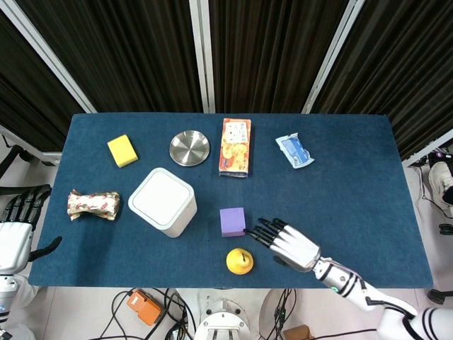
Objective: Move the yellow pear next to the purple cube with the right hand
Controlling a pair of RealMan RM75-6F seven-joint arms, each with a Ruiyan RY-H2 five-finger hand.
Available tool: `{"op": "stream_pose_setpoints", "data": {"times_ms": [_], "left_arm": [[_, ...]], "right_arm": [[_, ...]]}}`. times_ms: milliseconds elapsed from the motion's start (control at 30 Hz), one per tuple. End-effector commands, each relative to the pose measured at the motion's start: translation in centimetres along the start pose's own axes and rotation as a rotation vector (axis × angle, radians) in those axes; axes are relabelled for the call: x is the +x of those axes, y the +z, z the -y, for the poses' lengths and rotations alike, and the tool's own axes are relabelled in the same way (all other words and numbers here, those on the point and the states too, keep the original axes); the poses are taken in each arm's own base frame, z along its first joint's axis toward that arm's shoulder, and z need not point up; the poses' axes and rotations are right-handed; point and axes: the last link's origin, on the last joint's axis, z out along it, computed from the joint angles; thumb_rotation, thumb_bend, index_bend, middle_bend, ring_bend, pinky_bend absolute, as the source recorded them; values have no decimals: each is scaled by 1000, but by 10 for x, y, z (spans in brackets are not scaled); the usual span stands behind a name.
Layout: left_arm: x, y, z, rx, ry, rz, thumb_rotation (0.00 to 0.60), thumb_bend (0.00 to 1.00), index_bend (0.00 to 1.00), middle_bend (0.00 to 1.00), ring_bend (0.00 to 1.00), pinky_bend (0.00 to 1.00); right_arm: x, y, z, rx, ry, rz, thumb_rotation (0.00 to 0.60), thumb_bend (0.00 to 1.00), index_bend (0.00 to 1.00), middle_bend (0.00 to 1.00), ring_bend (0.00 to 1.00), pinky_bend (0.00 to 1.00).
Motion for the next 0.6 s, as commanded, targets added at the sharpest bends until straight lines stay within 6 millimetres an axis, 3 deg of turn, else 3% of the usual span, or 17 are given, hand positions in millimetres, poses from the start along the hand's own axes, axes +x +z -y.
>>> {"op": "stream_pose_setpoints", "data": {"times_ms": [33,100,200,300,433,600], "left_arm": [[0,0,-2,-11,0,-6,600,133,0,8,0,92],[-1,0,-3,-19,2,-5,600,133,0,8,0,92],[-4,0,-4,-23,9,3,600,133,0,8,0,92],[-6,1,-5,-20,16,17,600,133,0,8,0,92],[-8,3,-8,-22,23,23,600,133,0,8,0,92],[-10,5,-10,-18,32,35,600,133,0,8,0,92]], "right_arm": [[10,-64,-22,-231,23,10,600,368,0,92,23,130],[11,-98,-35,-404,48,22,600,368,0,13,0,9],[5,-140,-52,-668,88,17,600,368,0,0,0,0],[-6,-167,-67,-883,144,-3,600,368,0,0,0,0],[1,-176,-77,-944,134,-41,600,368,0,0,0,0],[4,-177,-73,-908,120,-69,600,368,0,0,0,0]]}}
